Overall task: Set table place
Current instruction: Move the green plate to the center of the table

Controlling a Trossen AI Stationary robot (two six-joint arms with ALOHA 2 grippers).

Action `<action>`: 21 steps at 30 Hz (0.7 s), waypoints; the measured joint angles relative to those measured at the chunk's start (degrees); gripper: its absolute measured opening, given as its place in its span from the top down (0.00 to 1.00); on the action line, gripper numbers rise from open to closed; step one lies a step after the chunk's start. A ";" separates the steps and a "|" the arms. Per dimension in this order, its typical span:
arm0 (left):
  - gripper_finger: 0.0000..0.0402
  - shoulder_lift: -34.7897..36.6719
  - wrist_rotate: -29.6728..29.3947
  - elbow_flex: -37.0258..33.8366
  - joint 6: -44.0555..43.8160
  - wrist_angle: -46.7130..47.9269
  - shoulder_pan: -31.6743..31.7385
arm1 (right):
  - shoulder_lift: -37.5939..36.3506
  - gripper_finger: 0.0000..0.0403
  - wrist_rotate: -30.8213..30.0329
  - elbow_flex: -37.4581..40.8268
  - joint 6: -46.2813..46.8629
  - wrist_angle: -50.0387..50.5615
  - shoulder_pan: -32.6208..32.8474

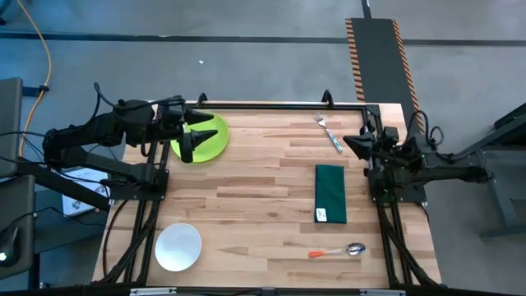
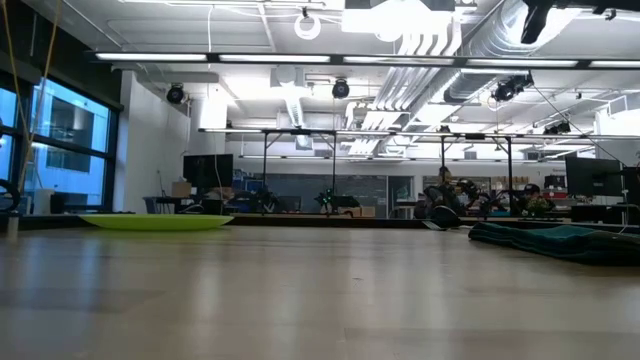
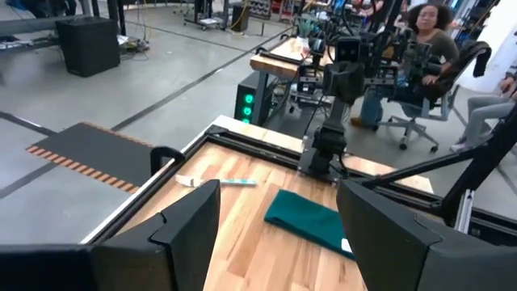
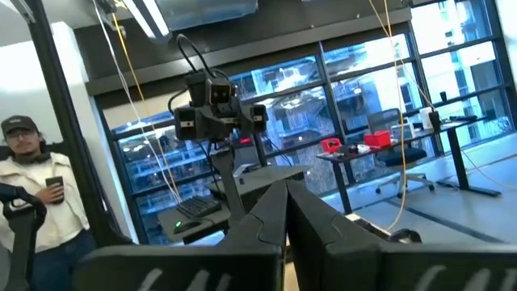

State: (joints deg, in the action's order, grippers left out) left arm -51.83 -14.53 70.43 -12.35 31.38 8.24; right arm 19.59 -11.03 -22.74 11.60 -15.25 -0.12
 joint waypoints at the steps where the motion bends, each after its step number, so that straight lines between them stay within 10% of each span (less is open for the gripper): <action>1: 0.41 0.01 0.61 0.00 -0.09 0.31 0.01 | 0.38 1.00 0.00 0.00 -0.01 0.00 0.00; 10: 0.41 0.00 2.04 -0.33 -1.18 1.40 -0.01 | 2.54 0.95 -1.00 -0.02 1.54 -2.01 0.00; 21: 0.41 3.37 1.93 -13.73 -4.33 -13.31 -0.01 | 6.30 0.55 -5.51 -4.73 4.96 0.39 0.00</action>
State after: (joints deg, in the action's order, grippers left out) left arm -48.47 -12.59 56.71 -16.69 18.07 8.23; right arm 25.90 -16.54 -27.47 16.56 -14.86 -0.12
